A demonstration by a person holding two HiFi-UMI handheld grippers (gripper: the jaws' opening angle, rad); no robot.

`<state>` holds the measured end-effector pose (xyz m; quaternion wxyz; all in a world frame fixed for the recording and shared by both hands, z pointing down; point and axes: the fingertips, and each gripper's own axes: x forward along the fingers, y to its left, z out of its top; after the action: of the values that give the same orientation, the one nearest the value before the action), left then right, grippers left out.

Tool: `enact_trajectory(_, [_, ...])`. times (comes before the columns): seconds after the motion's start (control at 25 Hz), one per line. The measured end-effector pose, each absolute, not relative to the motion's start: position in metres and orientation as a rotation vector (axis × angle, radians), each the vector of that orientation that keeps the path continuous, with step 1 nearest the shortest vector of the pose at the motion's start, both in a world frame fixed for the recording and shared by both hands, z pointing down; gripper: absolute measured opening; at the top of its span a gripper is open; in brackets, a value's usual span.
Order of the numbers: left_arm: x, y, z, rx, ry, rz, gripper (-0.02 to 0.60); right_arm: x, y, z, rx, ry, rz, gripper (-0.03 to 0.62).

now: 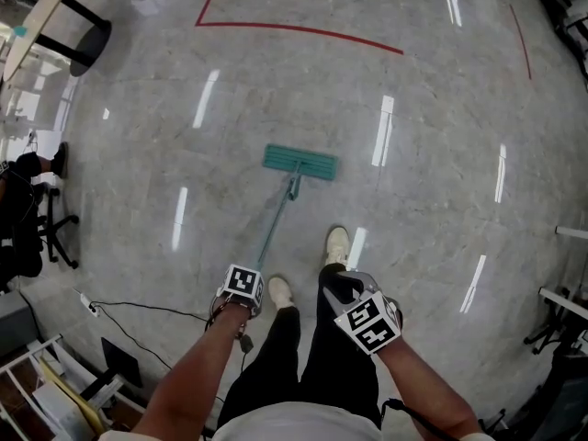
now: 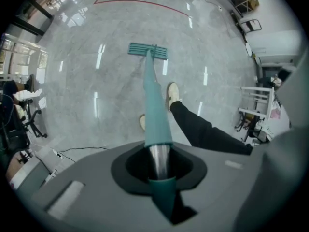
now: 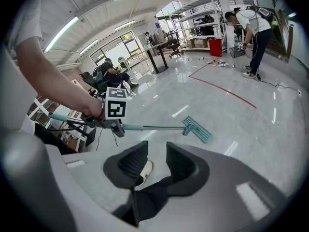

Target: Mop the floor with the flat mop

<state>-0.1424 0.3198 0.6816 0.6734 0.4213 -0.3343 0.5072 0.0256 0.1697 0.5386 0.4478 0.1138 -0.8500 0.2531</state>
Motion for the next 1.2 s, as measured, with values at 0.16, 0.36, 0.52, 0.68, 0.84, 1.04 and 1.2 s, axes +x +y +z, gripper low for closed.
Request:
enact_trajectory(0.16, [-0.139, 0.310, 0.685, 0.950, -0.749, 1.155, 0.072, 0.035, 0.165, 0.543, 0.281, -2.084, 0.636, 0.123])
enact_trajectory(0.36, [-0.145, 0.310, 0.687, 0.947, -0.761, 1.143, 0.072, 0.046, 0.153, 0.543, 0.285, -2.066, 0.646, 0.123])
enact_trajectory(0.52, [-0.144, 0.293, 0.688, 0.949, -0.758, 1.126, 0.074, 0.053, 0.138, 0.547, 0.289, -2.055, 0.636, 0.123])
enact_trajectory(0.68, [-0.145, 0.273, 0.690, 0.951, -0.765, 1.121, 0.074, 0.051, 0.127, 0.545, 0.280, -2.063, 0.634, 0.123])
enact_trajectory(0.84, [-0.144, 0.249, 0.691, 0.946, -0.774, 1.114, 0.074, 0.050, 0.116, 0.542, 0.282, -2.070, 0.635, 0.123])
enact_trajectory(1.04, [-0.145, 0.219, 0.692, 0.951, -0.790, 1.110, 0.074, 0.058, 0.099, 0.543, 0.291, -2.068, 0.637, 0.123])
enact_trajectory(1.2, [-0.147, 0.195, 0.696, 0.959, -0.806, 1.118, 0.075, 0.067, 0.088, 0.545, 0.305, -2.064, 0.647, 0.123])
